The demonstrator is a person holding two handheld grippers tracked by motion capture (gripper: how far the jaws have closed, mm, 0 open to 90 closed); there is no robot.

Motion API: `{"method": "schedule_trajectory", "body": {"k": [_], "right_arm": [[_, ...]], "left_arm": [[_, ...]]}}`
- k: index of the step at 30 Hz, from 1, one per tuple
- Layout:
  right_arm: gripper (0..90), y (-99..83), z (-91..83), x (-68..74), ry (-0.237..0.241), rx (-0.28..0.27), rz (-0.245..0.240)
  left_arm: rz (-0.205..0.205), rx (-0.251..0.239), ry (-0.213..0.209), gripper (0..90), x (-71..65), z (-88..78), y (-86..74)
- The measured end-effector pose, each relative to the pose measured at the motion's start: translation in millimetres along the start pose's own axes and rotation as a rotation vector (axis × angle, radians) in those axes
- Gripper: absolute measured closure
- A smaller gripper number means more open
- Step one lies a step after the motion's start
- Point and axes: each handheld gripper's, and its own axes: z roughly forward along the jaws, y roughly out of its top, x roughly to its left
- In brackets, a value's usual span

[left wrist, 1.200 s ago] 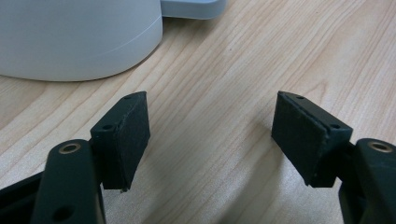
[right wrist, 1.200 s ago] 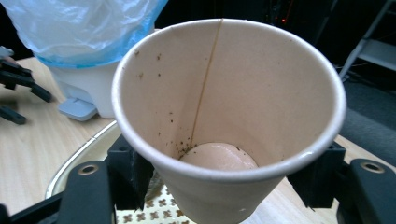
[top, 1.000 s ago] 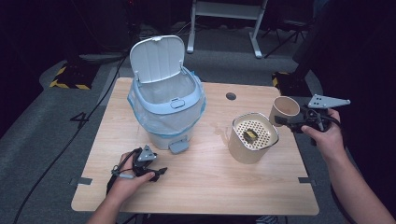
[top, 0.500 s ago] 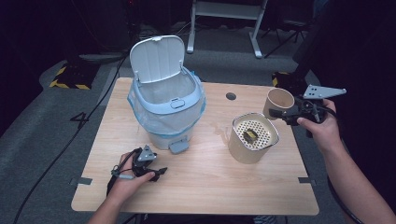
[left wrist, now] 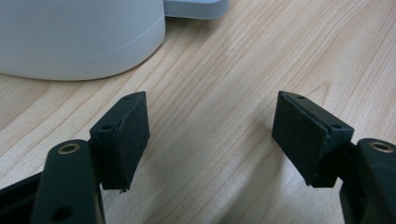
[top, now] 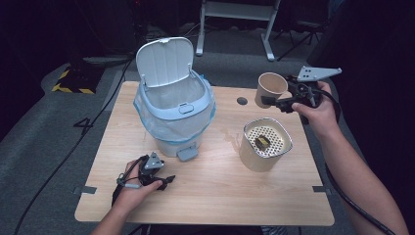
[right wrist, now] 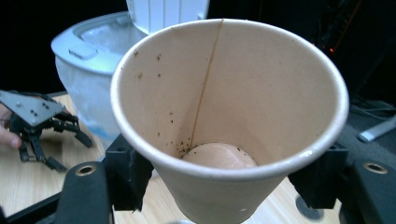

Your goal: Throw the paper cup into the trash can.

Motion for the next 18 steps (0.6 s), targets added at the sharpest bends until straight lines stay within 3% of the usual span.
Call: {"method": "schedule_trajectory", "body": {"k": [7, 18], "right_arm": [[31.2, 25.6, 24.4, 5.8, 0.018, -0.018, -0.026], [31.1, 48.6, 58.8, 12.2, 0.046, -0.081, -0.006]], "left_arm": [[0.000, 0.000, 0.000, 27.7, 0.2, -0.1, 0.0], [-0.001, 0.001, 0.000, 27.6, 0.1, 0.0, 0.1]]}}
